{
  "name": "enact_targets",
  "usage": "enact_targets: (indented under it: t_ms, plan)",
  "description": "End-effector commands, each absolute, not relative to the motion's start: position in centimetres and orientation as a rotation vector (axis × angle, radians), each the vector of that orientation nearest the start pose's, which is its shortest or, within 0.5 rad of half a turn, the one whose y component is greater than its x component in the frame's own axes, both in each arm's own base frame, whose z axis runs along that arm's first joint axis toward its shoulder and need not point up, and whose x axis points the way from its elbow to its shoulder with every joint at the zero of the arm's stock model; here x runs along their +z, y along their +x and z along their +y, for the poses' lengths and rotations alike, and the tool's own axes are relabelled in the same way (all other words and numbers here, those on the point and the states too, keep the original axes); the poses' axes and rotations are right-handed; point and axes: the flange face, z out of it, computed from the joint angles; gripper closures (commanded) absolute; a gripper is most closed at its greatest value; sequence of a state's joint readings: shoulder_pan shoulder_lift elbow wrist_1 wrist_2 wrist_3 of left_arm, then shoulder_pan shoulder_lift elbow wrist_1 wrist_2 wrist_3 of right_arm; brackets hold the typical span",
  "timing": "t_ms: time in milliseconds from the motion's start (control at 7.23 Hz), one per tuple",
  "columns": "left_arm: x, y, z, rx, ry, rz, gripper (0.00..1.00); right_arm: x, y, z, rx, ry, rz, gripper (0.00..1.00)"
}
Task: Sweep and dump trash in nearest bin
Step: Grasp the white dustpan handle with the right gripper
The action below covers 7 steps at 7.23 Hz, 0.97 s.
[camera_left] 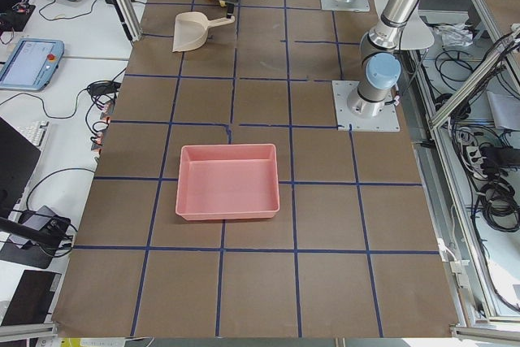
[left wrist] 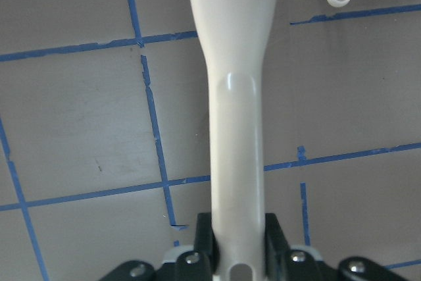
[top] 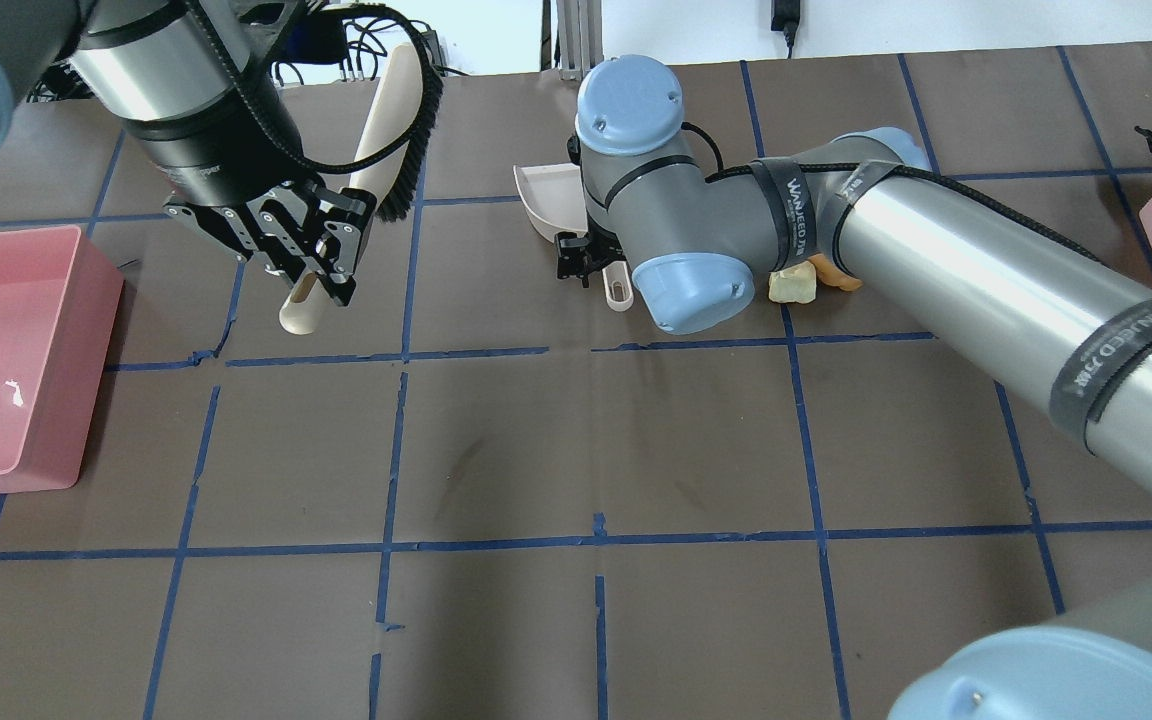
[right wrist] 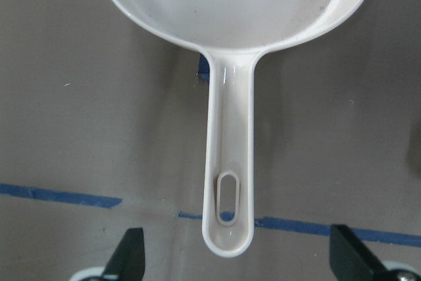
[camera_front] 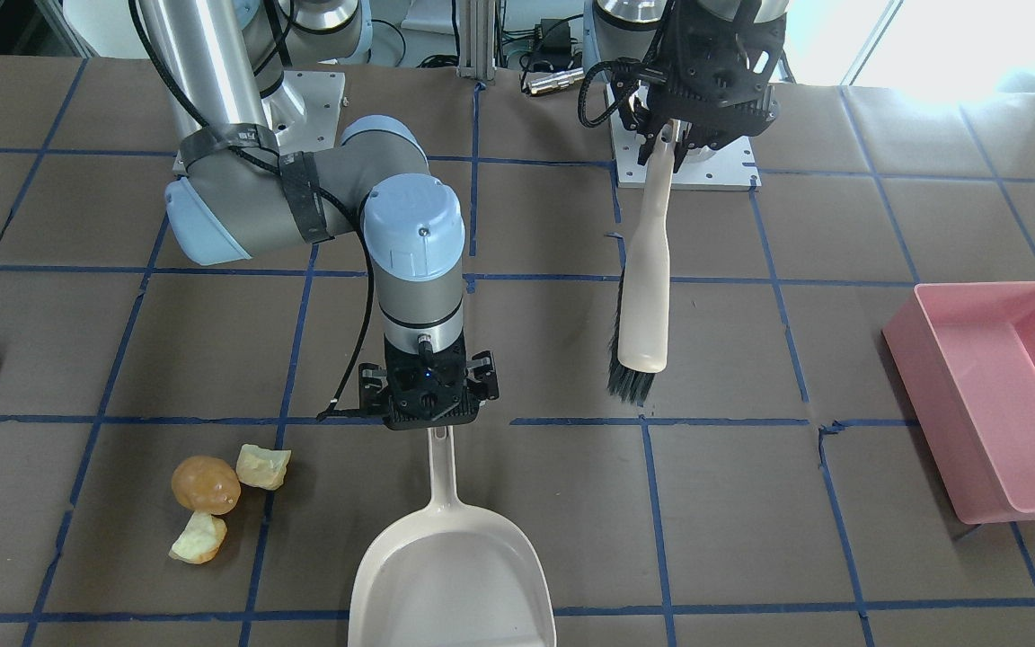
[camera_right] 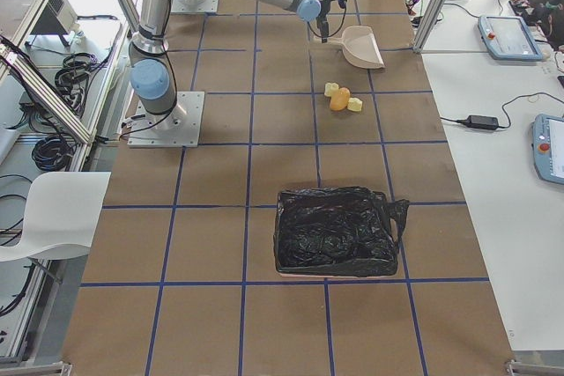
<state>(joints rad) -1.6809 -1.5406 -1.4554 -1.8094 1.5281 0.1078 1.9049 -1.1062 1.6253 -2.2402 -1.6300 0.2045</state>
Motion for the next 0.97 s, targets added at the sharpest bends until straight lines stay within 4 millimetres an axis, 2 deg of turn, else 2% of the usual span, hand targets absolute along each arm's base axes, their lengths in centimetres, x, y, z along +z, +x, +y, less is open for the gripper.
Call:
enact_targets:
  t_ms: [0, 138, 276, 691, 829]
  plan:
    - [53.9, -18.7, -44.4, 0.136, 0.352, 3.159, 0.99, 26.4, 34.0, -57.7, -0.291, -0.184, 3.097, 0.00]
    - [54.0, -18.7, -44.5, 0.134, 0.355, 3.159, 0.99, 26.3, 33.6, -57.9, -0.279, -0.176, 3.090, 0.00]
    - [54.1, -18.6, -44.4, 0.129, 0.353, 3.160, 0.99, 26.0, 33.5, -57.8, -0.274, -0.176, 3.095, 0.05]
    - [54.2, -18.6, -44.3, 0.129, 0.358, 3.159, 0.99, 23.0, 33.2, -58.0, -0.188, -0.111, 3.114, 0.03]
    - [54.2, -18.7, -44.3, 0.129, 0.358, 3.161, 0.99, 23.7, 33.3, -58.5, -0.226, -0.120, 3.104, 0.11]
